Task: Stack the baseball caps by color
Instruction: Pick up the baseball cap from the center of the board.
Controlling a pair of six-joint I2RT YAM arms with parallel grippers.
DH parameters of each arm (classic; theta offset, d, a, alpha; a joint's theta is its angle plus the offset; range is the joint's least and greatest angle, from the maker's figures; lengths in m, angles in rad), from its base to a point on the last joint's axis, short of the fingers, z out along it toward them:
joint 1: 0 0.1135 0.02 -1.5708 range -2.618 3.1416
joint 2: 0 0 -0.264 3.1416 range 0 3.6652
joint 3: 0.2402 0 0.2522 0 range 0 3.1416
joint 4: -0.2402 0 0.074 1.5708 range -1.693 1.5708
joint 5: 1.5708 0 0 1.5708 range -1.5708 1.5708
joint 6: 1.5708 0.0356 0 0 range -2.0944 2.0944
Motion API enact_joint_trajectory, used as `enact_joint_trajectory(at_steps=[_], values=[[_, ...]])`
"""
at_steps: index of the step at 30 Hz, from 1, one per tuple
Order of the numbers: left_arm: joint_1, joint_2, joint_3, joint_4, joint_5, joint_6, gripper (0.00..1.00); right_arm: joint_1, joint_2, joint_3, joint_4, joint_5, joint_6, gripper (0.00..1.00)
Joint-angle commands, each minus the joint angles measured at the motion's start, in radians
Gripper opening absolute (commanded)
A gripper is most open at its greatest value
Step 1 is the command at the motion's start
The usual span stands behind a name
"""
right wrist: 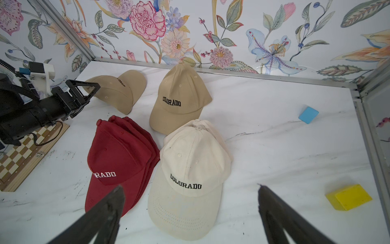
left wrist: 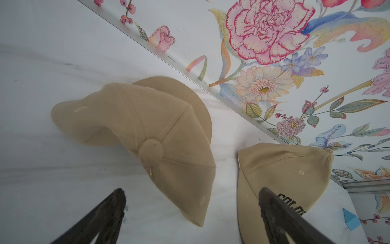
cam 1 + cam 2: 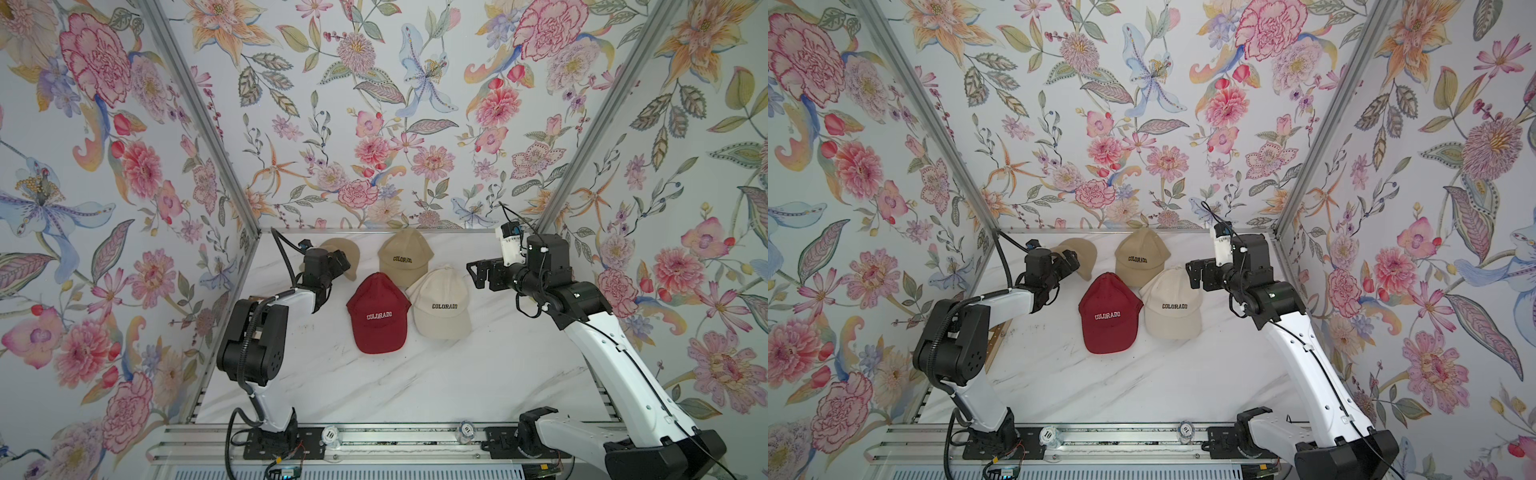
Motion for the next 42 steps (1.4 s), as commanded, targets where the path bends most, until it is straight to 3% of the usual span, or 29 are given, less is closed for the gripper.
enact_joint_trajectory(at_steps=[1,4,9,18,25,33,42], values=[[0.01,0.03,0.026,0.064,-0.052,0.012,0.99,-0.009,0.002,0.025,-0.019,-0.034,-0.026,0.99],[0.013,0.049,0.024,0.091,-0.074,0.023,0.95,-0.019,-0.004,0.023,-0.021,-0.04,-0.028,0.99],[0.018,0.081,0.046,0.12,-0.078,0.051,0.77,-0.024,-0.019,0.026,-0.031,-0.05,-0.028,0.99],[0.035,0.128,0.127,0.082,-0.07,0.144,0.0,-0.029,-0.049,0.028,-0.049,-0.065,-0.028,0.99],[0.037,0.025,0.202,-0.026,-0.076,0.259,0.0,-0.031,-0.093,0.013,-0.061,-0.066,-0.028,0.99],[0.004,-0.173,0.352,-0.31,-0.041,0.444,0.0,-0.031,-0.078,0.002,-0.03,-0.139,-0.015,0.99],[-0.158,-0.405,0.383,-0.538,-0.086,0.562,0.0,-0.054,-0.076,-0.06,0.101,-0.337,0.057,0.99]])
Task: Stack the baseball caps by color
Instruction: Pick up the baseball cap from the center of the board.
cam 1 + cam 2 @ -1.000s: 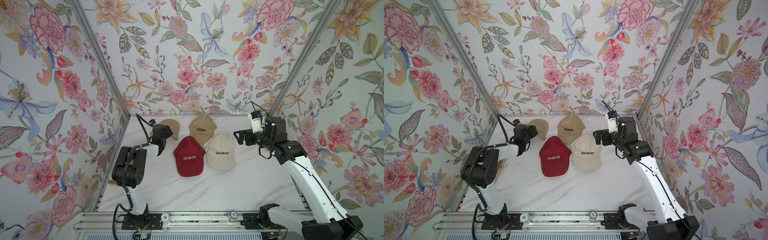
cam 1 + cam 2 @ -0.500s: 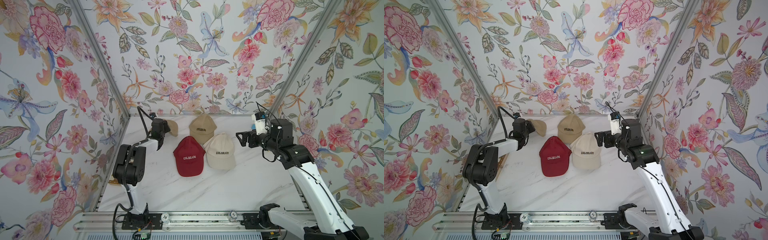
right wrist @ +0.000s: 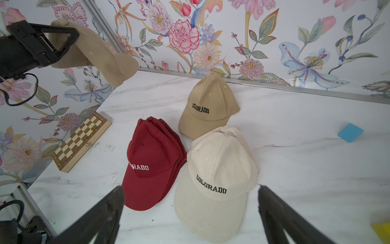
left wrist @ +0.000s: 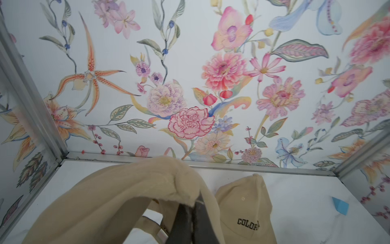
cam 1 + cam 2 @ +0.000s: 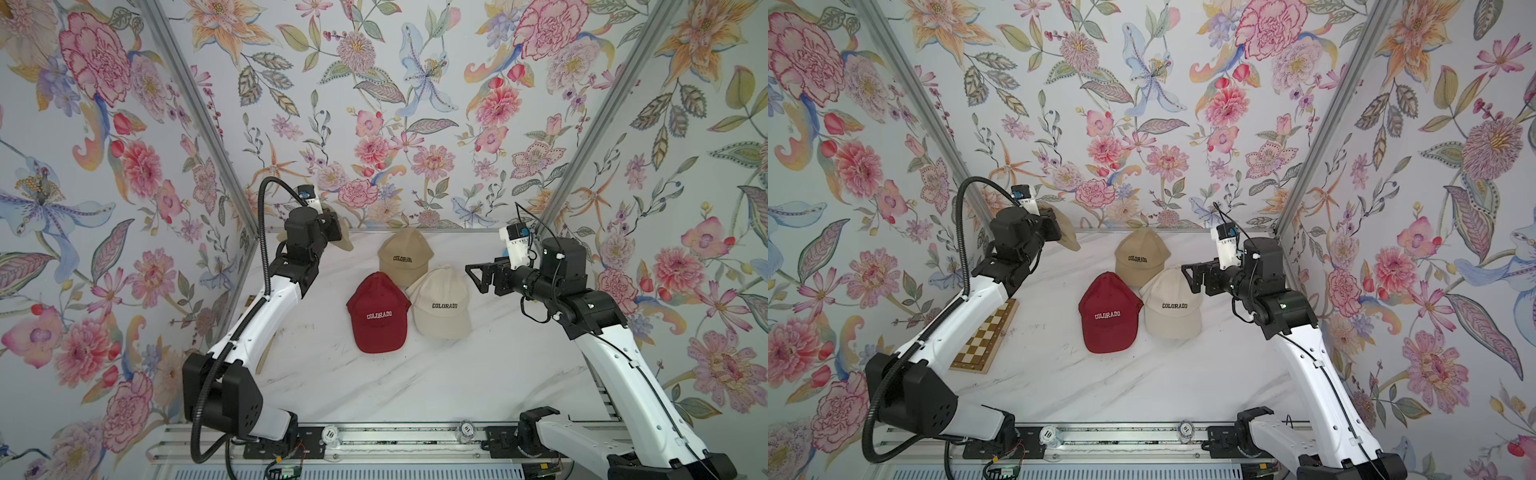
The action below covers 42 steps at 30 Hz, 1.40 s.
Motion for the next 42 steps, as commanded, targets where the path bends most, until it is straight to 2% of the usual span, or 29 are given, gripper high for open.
enact_joint_trajectory(at_steps=[1,5,10,16,22,24,29,34,42], values=[[-0.049,-0.058,0.065,-0.155,0.004,0.089,0.0,-0.025,0.001,-0.035,0.077,-0.147,0.047,0.99],[-0.09,-0.115,0.17,-0.294,0.094,0.154,0.0,-0.098,-0.023,-0.089,0.188,-0.337,0.12,0.99],[-0.1,-0.183,0.233,-0.399,0.28,0.177,0.0,-0.232,-0.046,-0.217,0.499,-0.607,0.352,0.99],[-0.113,-0.25,0.217,-0.433,0.405,0.18,0.0,-0.276,-0.013,-0.365,0.875,-0.734,0.609,0.99],[-0.13,-0.274,0.2,-0.418,0.549,0.179,0.0,-0.239,0.067,-0.482,1.333,-0.762,0.941,0.99],[-0.139,-0.275,0.188,-0.4,0.607,0.181,0.0,-0.208,0.095,-0.491,1.405,-0.757,0.981,0.99],[-0.177,-0.277,0.171,-0.356,0.736,0.205,0.0,-0.135,0.154,-0.48,1.448,-0.74,0.999,0.99],[-0.22,-0.269,0.175,-0.32,0.856,0.24,0.0,-0.068,0.245,-0.497,1.603,-0.717,1.089,0.99],[-0.269,-0.204,0.239,-0.39,0.878,0.295,0.0,-0.044,0.42,-0.518,1.934,-0.7,1.306,0.99]])
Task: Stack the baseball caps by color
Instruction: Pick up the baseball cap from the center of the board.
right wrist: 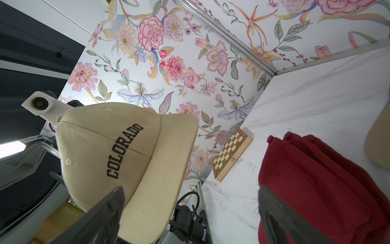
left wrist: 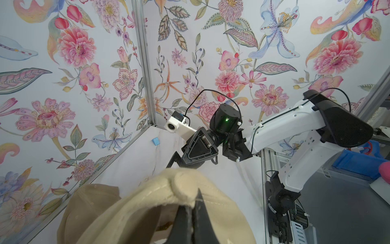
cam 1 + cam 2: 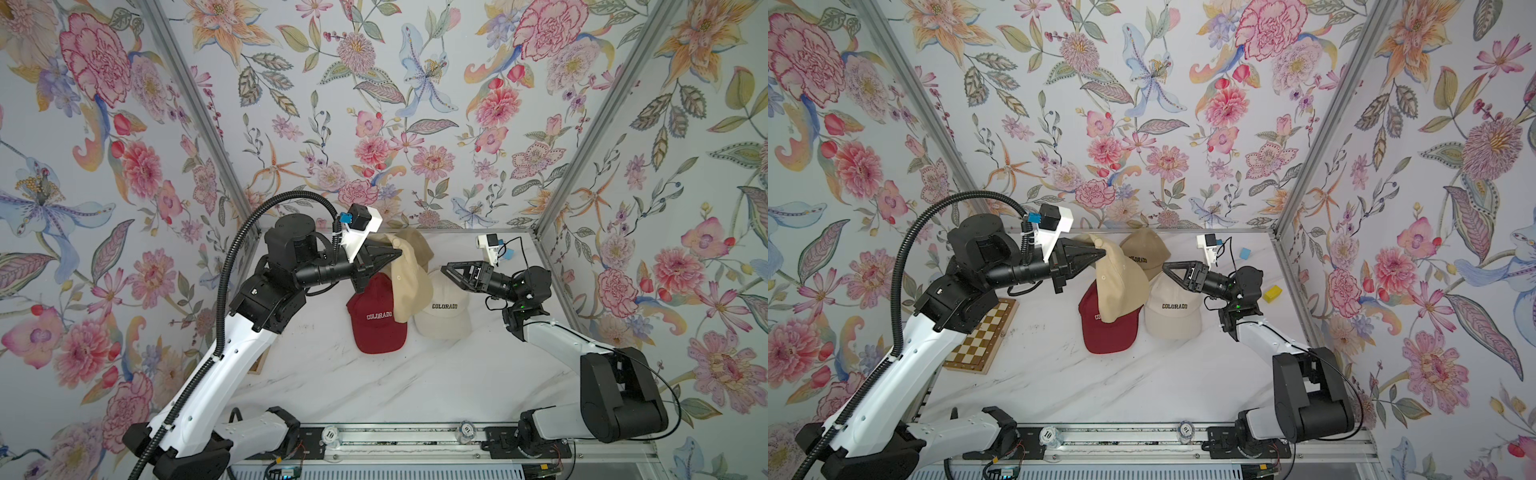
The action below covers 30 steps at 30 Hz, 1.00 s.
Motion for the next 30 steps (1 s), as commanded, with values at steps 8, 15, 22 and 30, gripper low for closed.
enact_joint_trajectory(at_steps=[8,15,22,30], values=[[-0.049,0.069,0.081,-0.02,0.019,0.063,0.0,0.053,0.113,0.009,0.246,0.002,0.158,0.99],[-0.06,0.104,0.101,-0.036,0.019,0.083,0.0,0.091,0.128,0.006,0.265,0.01,0.165,0.9],[-0.06,0.107,0.08,-0.032,0.024,0.106,0.0,0.094,0.141,0.01,0.294,-0.007,0.191,0.68],[-0.06,0.098,0.059,-0.024,0.03,0.113,0.0,0.093,0.144,0.015,0.329,-0.009,0.22,0.41]])
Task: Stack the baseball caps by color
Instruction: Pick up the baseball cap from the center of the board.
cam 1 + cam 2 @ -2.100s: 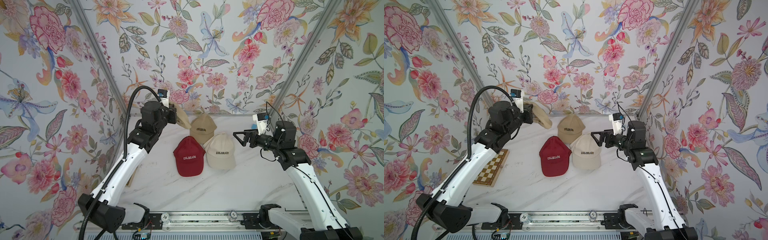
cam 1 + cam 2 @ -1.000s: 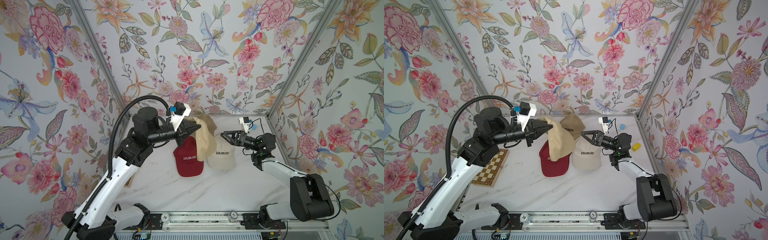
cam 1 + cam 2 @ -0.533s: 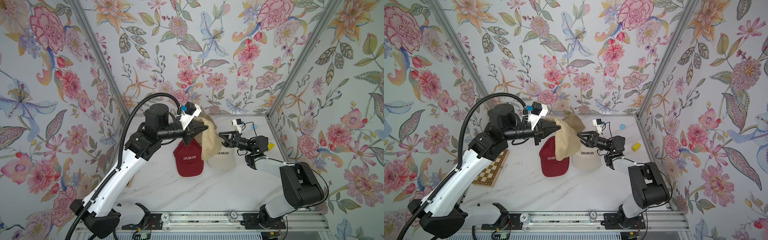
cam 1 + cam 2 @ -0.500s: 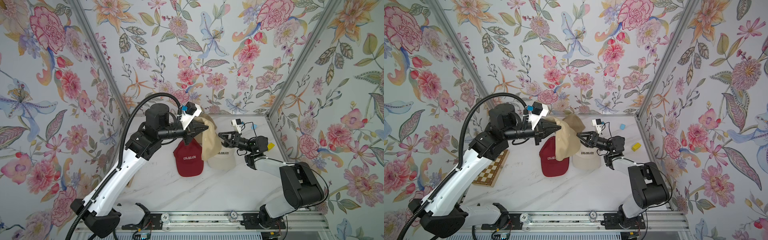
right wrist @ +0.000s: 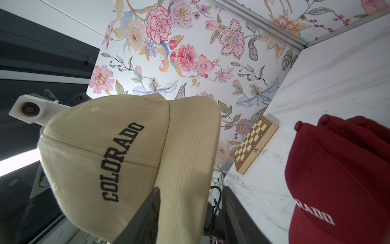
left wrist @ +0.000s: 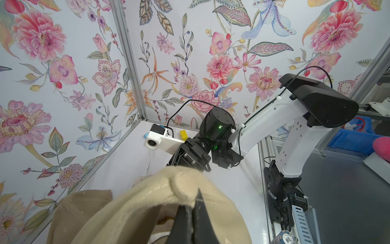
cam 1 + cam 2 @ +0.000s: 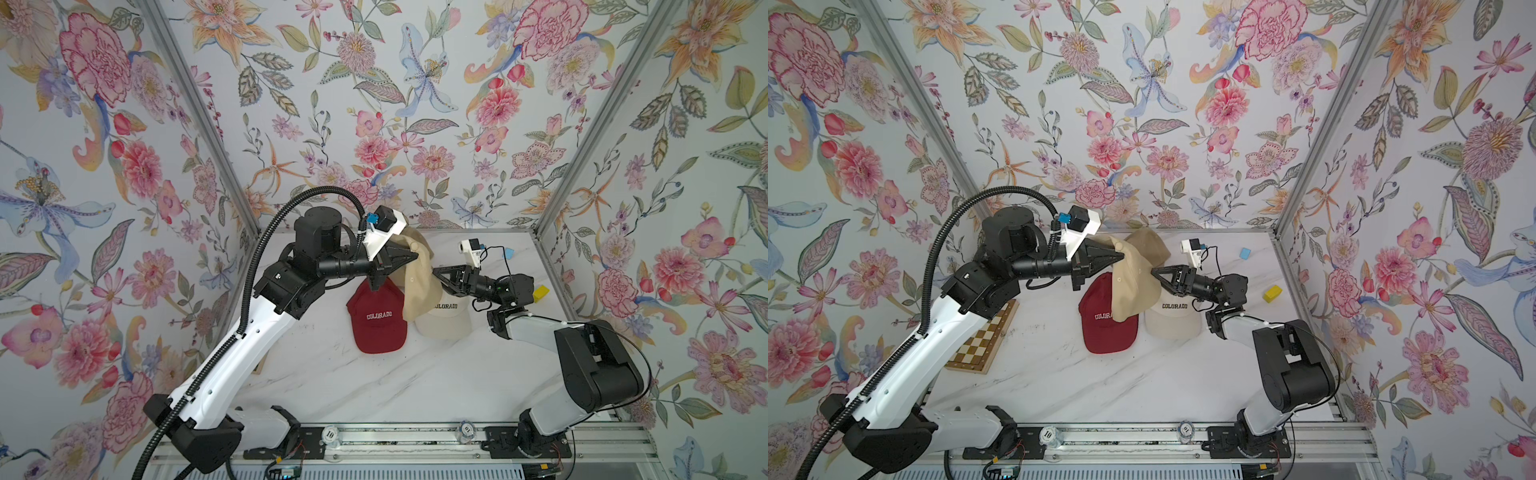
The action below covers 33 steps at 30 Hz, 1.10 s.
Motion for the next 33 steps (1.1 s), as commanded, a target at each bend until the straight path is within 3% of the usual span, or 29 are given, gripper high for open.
enact_joint_trajectory(at_steps=[1,8,18,19,21,24,28,33], values=[[-0.009,-0.011,-0.009,0.023,0.026,0.02,0.0,0.004,-0.005,0.017,0.059,-0.012,0.012,0.35],[-0.006,-0.066,-0.078,0.033,-0.01,0.023,0.0,-0.046,-0.052,0.008,-0.003,-0.035,-0.014,0.01],[0.023,-0.14,-0.165,0.047,-0.121,-0.009,0.03,-0.147,-0.189,0.02,-0.208,-0.07,-0.126,0.0],[0.032,-0.149,-0.179,0.053,-0.141,-0.018,0.19,-0.155,-0.206,0.022,-0.245,-0.07,-0.147,0.0],[0.07,-0.179,-0.219,0.073,-0.176,-0.051,0.65,-0.172,-0.251,0.031,-0.34,-0.074,-0.212,0.0],[0.147,-0.243,-0.314,0.137,-0.177,-0.116,0.96,-0.195,-0.316,0.054,-0.512,-0.079,-0.321,0.0],[0.259,-0.314,-0.458,0.212,-0.128,-0.198,1.0,-0.217,-0.376,0.093,-0.676,-0.085,-0.424,0.0],[0.303,-0.382,-0.603,0.275,-0.113,-0.291,1.0,-0.242,-0.398,0.123,-0.716,-0.096,-0.442,0.0]])
